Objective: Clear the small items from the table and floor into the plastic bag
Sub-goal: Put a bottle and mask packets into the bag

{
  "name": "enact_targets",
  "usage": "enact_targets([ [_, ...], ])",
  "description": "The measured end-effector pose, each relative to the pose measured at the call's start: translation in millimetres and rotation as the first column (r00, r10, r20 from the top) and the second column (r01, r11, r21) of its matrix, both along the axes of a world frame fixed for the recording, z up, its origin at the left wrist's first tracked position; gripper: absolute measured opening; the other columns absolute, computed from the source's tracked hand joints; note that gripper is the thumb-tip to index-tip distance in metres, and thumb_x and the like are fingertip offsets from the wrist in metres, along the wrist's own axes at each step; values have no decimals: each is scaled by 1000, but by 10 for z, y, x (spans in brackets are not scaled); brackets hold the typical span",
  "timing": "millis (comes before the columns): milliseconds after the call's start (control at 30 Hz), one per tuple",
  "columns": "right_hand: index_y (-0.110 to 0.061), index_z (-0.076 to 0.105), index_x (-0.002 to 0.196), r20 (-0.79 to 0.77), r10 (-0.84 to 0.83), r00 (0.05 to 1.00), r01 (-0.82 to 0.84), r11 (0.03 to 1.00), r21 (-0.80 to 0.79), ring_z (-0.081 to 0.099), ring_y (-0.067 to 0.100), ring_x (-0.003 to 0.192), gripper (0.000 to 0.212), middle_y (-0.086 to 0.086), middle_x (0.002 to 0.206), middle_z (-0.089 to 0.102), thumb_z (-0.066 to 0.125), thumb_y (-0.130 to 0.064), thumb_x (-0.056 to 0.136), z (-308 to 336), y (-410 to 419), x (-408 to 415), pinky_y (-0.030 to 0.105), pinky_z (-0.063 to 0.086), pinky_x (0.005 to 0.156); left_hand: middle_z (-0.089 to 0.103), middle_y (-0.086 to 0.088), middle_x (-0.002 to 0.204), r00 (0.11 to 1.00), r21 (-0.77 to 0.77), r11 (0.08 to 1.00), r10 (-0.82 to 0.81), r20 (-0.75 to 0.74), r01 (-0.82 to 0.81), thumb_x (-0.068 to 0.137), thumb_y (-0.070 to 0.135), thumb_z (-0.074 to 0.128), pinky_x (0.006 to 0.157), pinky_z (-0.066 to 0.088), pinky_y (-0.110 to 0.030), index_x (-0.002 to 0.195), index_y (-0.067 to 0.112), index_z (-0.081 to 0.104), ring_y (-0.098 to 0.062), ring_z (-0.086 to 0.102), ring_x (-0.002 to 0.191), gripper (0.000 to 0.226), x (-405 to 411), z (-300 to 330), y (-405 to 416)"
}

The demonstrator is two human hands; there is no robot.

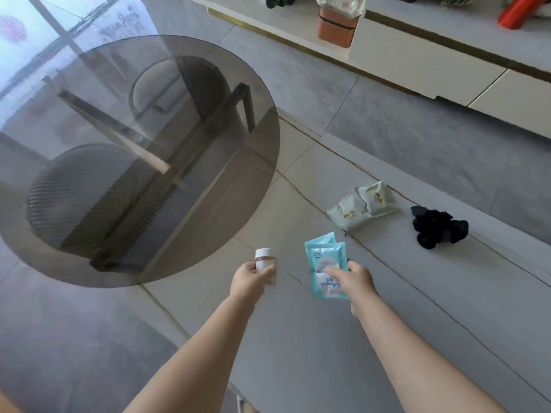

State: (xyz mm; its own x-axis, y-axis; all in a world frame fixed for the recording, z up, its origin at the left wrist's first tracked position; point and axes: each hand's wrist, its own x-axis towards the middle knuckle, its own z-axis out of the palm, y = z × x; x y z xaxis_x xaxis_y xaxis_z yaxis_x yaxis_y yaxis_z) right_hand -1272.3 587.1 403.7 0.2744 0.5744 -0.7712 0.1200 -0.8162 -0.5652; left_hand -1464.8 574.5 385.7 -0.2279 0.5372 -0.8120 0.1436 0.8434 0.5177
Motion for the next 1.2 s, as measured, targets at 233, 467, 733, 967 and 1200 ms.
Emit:
enact_targets([
  [233, -12, 62, 89, -232, 54, 971, -43, 998, 52, 62, 22, 70, 13, 7, 83, 65, 57, 0, 87, 975, -575, -73, 28, 51, 59, 59, -3, 76, 962, 26, 968, 245, 117, -249, 88, 20, 64, 72, 52, -29, 84, 18, 61, -16, 57, 69, 5, 4, 1178, -772],
  [467, -11, 60, 99, -355, 290, 889, -243, 955, 171, 65, 20, 70, 21, 6, 85, 67, 64, 2, 83, 2049, -1109, -341, 25, 52, 53, 62, -5, 85, 899, 91, 899, 413, 144, -427, 88, 24, 66, 66, 51, -27, 106, 14, 61, -16, 60, 73, 22, -119, 2174, -1675],
  [733, -13, 50, 120, -460, 571, 680, -509, 819, 264, 67, 27, 85, 47, 12, 111, 66, 63, 8, 81, 2815, -1835, -1232, 34, 57, 62, 55, -4, 72, 716, 219, 683, 681, 155, -697, 93, 24, 59, 42, 45, -17, 84, 15, 56, -14, 56, 55, 13, -693, 3150, -2851],
  [967, -17, 49, 116, -477, 790, 385, -785, 552, 282, 64, 23, 80, 46, 6, 94, 66, 50, 13, 82, 3109, -2723, -2171, 30, 50, 62, 55, -3, 73, 551, 287, 513, 832, 68, -809, 96, 32, 51, 46, 41, -17, 98, 18, 55, -13, 55, 54, 15, -1231, 3460, -4078],
  [1200, -20, 55, 114, -403, 903, 152, -930, 268, 250, 64, 30, 93, 41, 10, 98, 67, 37, 2, 86, 3142, -3783, -2910, 40, 54, 75, 52, -6, 67, 343, 287, 309, 937, 74, -907, 95, 25, 53, 51, 38, -21, 111, 13, 57, -16, 50, 57, 21, -1443, 3537, -5456],
])
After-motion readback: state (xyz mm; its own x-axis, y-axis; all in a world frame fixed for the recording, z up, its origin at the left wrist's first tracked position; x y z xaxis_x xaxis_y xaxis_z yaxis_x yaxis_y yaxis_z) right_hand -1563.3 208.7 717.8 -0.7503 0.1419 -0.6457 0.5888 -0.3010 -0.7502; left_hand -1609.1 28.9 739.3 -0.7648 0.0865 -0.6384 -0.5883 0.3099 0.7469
